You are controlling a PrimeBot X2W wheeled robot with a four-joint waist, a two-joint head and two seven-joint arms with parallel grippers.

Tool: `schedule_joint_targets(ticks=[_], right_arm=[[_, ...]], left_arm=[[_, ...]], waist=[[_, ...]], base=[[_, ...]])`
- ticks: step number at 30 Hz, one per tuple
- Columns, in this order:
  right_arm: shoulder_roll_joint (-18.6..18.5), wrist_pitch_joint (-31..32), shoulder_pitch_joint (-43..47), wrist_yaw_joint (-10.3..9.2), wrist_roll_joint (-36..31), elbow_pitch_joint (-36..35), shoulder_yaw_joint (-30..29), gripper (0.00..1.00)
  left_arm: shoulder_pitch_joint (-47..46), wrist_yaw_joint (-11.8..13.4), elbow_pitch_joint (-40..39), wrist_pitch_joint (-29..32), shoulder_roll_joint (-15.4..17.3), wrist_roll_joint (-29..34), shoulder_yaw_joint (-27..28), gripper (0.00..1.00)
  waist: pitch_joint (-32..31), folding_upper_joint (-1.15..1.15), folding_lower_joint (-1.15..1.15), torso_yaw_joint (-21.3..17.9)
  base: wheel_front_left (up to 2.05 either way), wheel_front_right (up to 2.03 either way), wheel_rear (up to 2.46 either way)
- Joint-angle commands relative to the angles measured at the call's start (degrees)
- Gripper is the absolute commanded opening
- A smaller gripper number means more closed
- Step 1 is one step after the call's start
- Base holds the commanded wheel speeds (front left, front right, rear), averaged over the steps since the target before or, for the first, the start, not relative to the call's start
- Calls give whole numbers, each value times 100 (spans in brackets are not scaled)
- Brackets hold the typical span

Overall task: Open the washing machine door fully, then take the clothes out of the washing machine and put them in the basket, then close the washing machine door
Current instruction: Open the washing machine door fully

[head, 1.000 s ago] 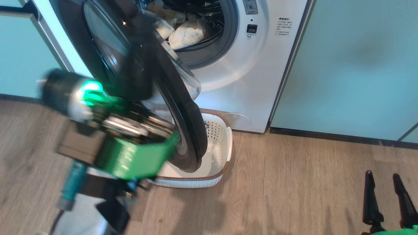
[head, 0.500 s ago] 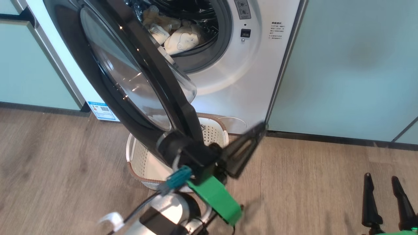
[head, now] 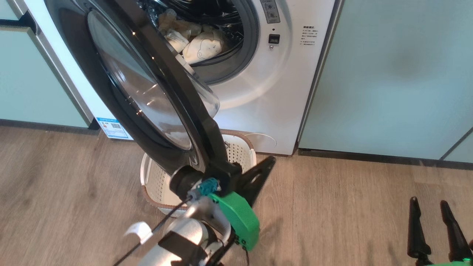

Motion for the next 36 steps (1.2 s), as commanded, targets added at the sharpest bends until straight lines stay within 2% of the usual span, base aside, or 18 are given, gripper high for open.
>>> schedule_joint_targets(ticks=[1, 9, 36], right_arm=[[-91, -38, -119, 1, -10, -161, 143, 100], [-91, -38, -115, 1, 20, -155, 159, 100], [-91, -38, -157, 1, 45, -160, 90, 100]], left_arm=[[-382, 39, -109, -55, 48, 54, 298, 0], [-561, 306, 316, -261, 72, 215, 443, 0], [-703, 617, 767, -439, 147, 126, 612, 0]], waist=[[-1, 0, 0, -13], [14, 0, 0, -45], [79, 0, 0, 68]], base=[[0, 0, 0], [0, 0, 0], [0, 0, 0]])
